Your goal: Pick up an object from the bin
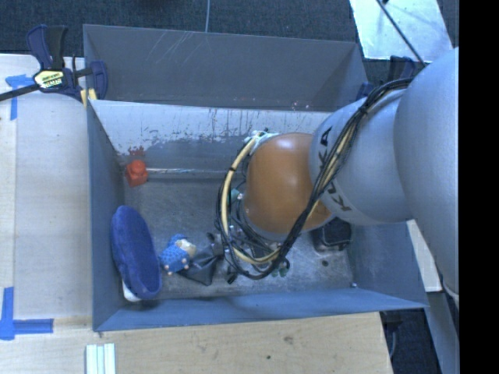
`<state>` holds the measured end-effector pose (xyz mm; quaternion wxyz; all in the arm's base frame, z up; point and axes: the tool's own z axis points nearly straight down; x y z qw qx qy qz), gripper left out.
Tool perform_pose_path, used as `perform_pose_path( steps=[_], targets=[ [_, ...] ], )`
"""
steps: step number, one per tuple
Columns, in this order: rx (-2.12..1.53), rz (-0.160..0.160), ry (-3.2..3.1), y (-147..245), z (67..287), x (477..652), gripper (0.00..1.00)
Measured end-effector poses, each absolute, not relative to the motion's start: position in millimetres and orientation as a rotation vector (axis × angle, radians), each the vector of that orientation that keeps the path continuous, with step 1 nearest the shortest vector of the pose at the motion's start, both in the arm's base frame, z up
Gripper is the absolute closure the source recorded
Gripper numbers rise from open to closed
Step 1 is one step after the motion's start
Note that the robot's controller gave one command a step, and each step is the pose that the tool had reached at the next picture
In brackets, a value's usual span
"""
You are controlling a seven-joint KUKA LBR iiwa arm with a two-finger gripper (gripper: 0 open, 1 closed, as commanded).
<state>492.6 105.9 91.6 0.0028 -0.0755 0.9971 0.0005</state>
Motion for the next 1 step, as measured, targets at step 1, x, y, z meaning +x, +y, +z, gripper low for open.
perform_pose_path(
  steps=[1],
  targets=[
    [-0.233, 0.001, 3.127, 105.6, 123.8, 493.8, 1.00]
  ],
)
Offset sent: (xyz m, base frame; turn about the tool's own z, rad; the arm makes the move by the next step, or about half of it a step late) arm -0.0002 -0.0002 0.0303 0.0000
